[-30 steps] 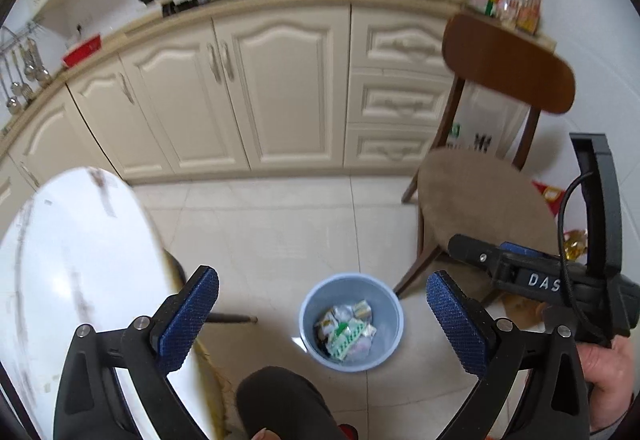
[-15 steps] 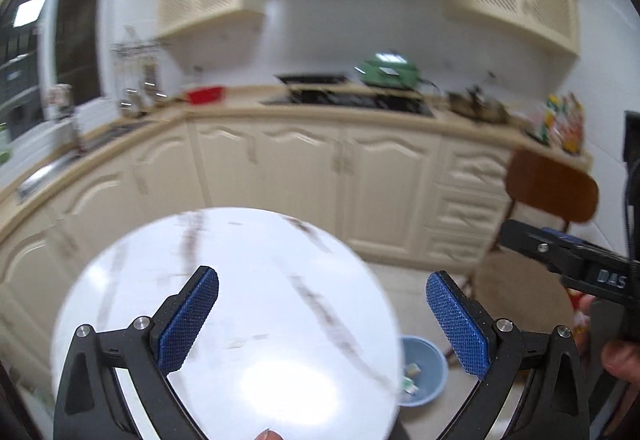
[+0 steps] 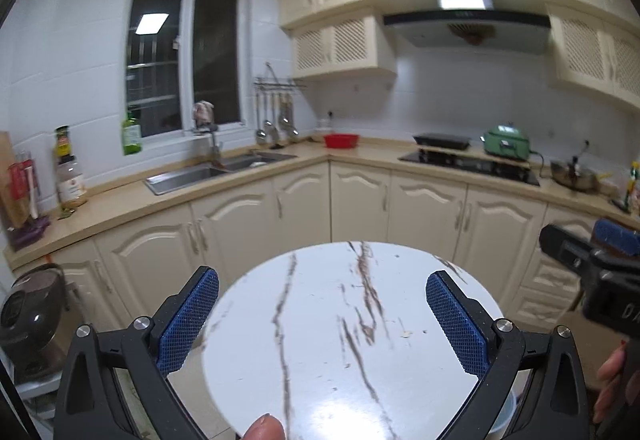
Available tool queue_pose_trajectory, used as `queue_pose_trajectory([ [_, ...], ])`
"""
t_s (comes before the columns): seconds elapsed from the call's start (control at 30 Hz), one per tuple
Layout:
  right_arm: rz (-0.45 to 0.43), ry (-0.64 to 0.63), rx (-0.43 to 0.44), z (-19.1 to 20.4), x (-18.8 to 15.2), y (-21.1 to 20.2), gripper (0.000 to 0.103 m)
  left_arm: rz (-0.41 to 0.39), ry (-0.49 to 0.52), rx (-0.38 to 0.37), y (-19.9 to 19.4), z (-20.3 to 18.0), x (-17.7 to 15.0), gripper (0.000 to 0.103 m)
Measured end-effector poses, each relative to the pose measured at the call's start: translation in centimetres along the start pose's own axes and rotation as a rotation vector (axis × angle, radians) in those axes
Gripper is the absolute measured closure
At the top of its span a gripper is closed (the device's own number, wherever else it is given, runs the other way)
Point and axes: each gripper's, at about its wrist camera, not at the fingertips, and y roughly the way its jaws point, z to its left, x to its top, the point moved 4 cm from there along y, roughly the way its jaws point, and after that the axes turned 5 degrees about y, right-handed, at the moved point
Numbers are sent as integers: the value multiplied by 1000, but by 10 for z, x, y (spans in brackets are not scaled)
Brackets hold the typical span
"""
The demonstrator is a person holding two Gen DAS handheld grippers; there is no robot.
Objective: Collect trash
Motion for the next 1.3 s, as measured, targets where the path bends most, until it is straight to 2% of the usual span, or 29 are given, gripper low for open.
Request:
queue_pose_trajectory([
  [0.17,-32,-60,-5,31,-11,-22,0,-53,-19,38,-49,3,-21,1],
  [0.27,-50,-79,-4,43,-13,-34,0,-62,-33,42,-62,3,-40,1],
  [0.4,-83,-81,-9,47,-13,-47,0,-73,-40,59,-81,3,-56,1],
  [0.57,-100,-66,-16,38,-11,-56,0,-86,-39,67,-90,-2,-58,1],
  [0.8,-103,-51,-29,26,-10,-57,0,-92,-36,71,-81,-15,-48,1],
  [1.3,-93,-45,-24,15,-10,-55,0,-94,-59,32,-70,-7,-36,1],
])
